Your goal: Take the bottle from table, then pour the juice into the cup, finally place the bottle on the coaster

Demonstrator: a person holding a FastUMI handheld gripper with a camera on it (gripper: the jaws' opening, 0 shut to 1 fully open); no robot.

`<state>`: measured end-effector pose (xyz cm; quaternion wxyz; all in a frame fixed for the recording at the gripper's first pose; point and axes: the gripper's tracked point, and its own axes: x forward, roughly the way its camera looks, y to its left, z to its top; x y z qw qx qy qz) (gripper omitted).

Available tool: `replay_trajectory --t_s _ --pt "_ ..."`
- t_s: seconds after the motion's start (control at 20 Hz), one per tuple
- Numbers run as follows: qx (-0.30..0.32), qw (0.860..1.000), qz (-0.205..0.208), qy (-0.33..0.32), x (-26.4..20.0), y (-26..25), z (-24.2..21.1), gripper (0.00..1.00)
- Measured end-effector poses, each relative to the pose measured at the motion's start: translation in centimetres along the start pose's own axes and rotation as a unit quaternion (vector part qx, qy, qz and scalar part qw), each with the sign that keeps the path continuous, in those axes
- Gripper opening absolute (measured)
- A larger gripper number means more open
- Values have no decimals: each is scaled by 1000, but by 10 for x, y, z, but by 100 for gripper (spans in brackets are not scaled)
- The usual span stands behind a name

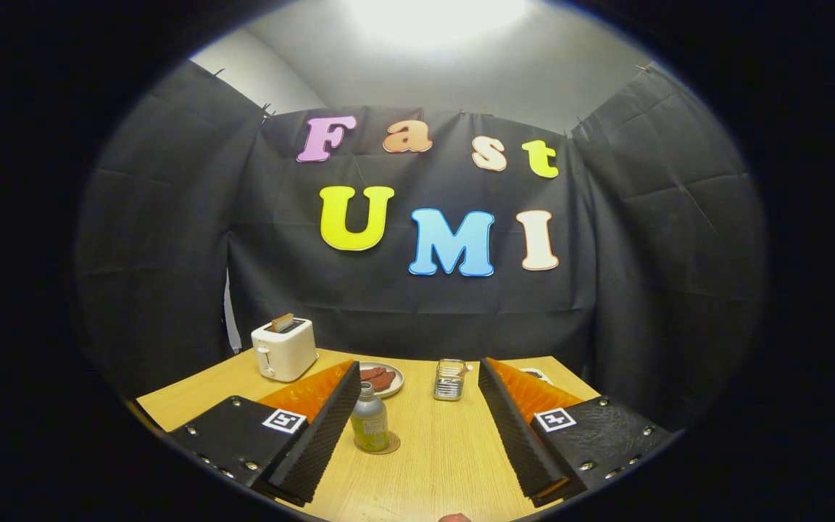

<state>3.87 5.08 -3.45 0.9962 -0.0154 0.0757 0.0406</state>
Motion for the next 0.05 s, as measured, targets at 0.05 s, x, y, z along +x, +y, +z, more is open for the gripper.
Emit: replay_trajectory --t_s 0.05 --pt "2 1000 0 2 -1 -1 0 99"
